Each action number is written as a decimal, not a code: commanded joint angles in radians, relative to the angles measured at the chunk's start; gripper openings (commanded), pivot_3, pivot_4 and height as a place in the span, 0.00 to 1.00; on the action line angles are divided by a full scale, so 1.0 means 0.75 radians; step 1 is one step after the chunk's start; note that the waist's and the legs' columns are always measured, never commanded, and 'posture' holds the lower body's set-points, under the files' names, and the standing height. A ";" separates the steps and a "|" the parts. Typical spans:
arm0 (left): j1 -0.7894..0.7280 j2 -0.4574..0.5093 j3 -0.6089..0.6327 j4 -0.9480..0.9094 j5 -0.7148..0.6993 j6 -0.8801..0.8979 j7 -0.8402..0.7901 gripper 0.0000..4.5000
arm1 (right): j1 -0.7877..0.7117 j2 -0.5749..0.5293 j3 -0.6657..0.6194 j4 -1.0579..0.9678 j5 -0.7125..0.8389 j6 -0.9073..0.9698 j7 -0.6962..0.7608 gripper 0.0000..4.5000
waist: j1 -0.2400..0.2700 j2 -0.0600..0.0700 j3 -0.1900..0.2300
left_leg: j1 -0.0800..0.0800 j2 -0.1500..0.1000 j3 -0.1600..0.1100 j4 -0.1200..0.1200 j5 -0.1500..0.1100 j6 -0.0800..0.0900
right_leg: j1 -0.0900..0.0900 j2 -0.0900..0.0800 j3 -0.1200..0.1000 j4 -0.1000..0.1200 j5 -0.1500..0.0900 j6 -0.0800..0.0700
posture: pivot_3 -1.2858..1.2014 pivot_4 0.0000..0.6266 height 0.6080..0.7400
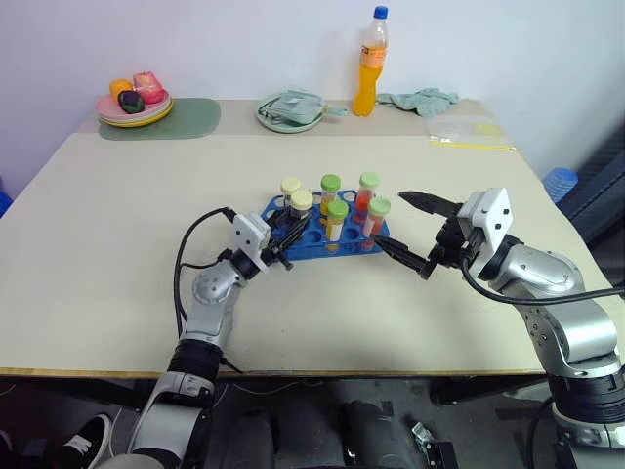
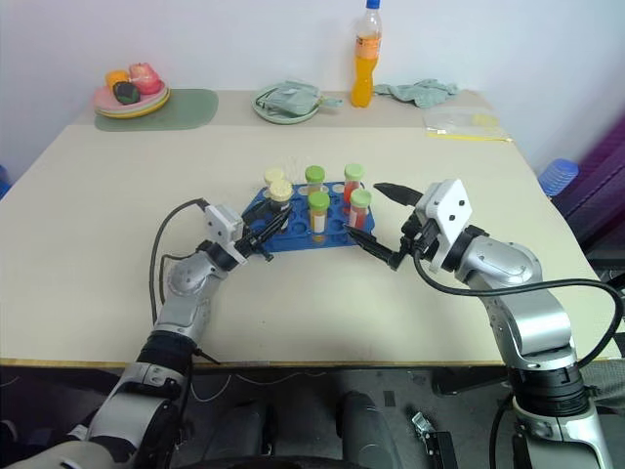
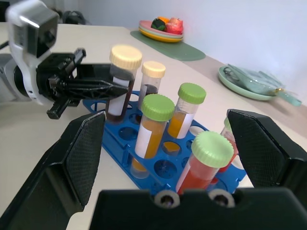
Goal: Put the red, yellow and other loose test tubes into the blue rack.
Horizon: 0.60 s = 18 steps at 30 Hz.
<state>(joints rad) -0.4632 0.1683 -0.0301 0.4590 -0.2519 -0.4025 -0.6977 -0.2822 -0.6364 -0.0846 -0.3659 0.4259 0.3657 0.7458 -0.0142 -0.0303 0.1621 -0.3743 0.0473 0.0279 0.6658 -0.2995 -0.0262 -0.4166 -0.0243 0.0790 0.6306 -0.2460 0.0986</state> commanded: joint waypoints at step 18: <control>0.275 0.226 0.161 -0.597 -0.265 0.475 -0.071 0.98 | -0.020 -0.008 -0.021 0.090 -0.002 -0.076 0.085 1.00 | -0.005 0.000 0.000 | 0.000 0.001 0.000 -0.001 0.000 0.000 | 0.000 0.000 0.000 0.000 0.000 0.000 | 0.52 0.24 1.00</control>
<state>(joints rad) -0.2650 0.3181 0.0639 0.0868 -0.4154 -0.0798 -0.7336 -0.2921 -0.6312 -0.0821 -0.2894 0.4141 0.3262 0.7956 -0.0182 -0.0302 0.1622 -0.3740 0.0481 0.0276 0.6653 -0.2996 -0.0261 -0.4167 -0.0241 0.0788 0.6308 -0.2462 0.0983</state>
